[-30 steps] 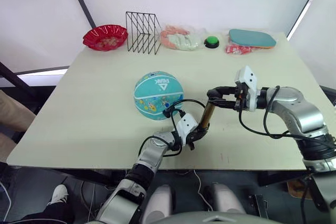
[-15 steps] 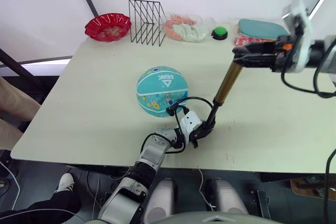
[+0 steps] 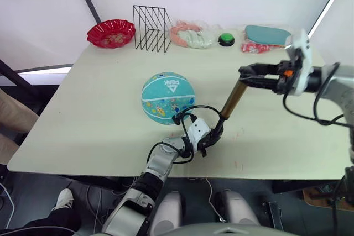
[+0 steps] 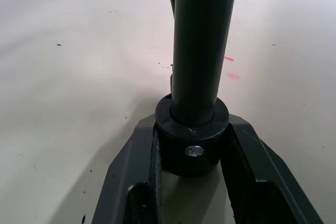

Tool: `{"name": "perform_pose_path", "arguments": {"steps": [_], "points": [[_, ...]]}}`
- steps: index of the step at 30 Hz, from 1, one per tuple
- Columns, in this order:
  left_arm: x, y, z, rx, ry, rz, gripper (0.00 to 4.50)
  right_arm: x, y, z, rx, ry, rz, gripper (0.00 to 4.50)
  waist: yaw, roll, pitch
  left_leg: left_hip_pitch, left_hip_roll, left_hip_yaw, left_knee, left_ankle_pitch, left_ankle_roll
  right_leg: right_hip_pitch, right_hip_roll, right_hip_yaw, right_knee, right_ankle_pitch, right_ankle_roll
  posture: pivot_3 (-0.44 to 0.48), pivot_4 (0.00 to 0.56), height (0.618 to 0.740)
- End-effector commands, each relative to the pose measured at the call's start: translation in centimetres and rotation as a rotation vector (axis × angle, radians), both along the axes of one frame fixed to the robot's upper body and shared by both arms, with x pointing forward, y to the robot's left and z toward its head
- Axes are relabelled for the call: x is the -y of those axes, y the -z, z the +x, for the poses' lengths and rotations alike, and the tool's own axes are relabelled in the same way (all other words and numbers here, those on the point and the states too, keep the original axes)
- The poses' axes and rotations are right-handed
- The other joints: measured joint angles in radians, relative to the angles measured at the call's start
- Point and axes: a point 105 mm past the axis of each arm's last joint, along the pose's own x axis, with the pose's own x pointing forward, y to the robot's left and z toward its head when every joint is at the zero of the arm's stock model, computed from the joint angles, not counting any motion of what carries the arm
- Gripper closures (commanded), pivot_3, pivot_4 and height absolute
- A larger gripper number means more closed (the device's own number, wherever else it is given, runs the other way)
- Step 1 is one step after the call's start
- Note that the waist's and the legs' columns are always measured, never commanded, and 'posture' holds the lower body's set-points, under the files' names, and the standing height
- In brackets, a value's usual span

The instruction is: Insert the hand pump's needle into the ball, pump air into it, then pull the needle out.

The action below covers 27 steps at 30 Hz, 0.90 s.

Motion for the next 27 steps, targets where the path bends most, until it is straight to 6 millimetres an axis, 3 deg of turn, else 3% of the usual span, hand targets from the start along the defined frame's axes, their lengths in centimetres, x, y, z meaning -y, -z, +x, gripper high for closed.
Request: {"name": "perform_pose_path", "arguments": {"steps": [1, 3, 5, 14, 23, 25, 27], "points": [[-1.2, 3.5, -1.5, -0.138, -0.022, 0.078, 3.46, -2.0, 9.9, -2.0, -0.275, -0.055, -0.129, 2.88, 0.000, -0.002, -0.009, 0.000, 0.000, 0.000, 0.000, 0.000, 0.000, 0.000, 0.000, 0.000, 0.000, 0.000, 0.000, 0.000, 0.150, 0.740], [-1.1, 3.5, -1.4, -0.132, -0.015, 0.082, 3.46, -2.7, 12.3, -2.6, -0.309, -0.061, -0.145, 2.88, 0.000, -0.002, -0.014, 0.001, 0.000, 0.000, -0.001, 0.000, 0.000, 0.000, 0.001, 0.000, 0.000, 0.000, 0.001, 0.000, 0.150, 0.740], [-1.0, 3.4, -1.4, -0.127, -0.009, 0.086, 3.46, -2.9, 13.4, -2.7, -0.308, -0.060, -0.165, 2.88, -0.001, -0.004, -0.017, 0.002, 0.000, 0.000, -0.002, 0.000, 0.000, 0.001, 0.001, 0.000, 0.000, 0.000, 0.000, 0.000, 0.150, 0.740], [-1.2, 3.6, -1.4, -0.136, -0.020, 0.077, 3.46, -0.5, 2.8, -1.7, -0.072, -0.053, -0.069, 2.88, 0.006, 0.003, -0.011, 0.005, 0.000, 0.000, -0.002, 0.000, 0.000, 0.004, 0.000, 0.000, 0.000, -0.001, -0.001, 0.000, 0.150, 0.740], [-1.2, 3.8, -1.6, -0.146, -0.006, 0.078, 3.46, 1.9, -9.3, -3.2, 0.081, -0.038, 0.067, 2.88, 0.026, 0.010, 0.010, -0.013, -0.005, -0.002, -0.001, 0.000, 0.000, -0.010, -0.004, 0.000, -0.001, 0.003, 0.002, 0.000, 0.150, 0.740], [-1.3, 3.8, -1.6, -0.147, -0.003, 0.078, 3.46, 2.3, -11.4, -3.5, 0.102, -0.030, 0.086, 2.88, 0.029, 0.011, 0.012, -0.018, -0.005, -0.002, 0.000, 0.000, 0.000, -0.015, -0.004, -0.001, 0.000, 0.004, 0.000, 0.000, 0.150, 0.740], [-1.3, 3.9, -1.6, -0.148, -0.002, 0.079, 3.46, 2.5, -12.3, -3.6, 0.105, -0.019, 0.089, 2.88, 0.030, 0.009, 0.014, -0.020, -0.005, -0.002, 0.000, 0.000, 0.000, -0.016, -0.004, -0.001, 0.000, 0.004, 0.000, 0.000, 0.150, 0.740]]}}
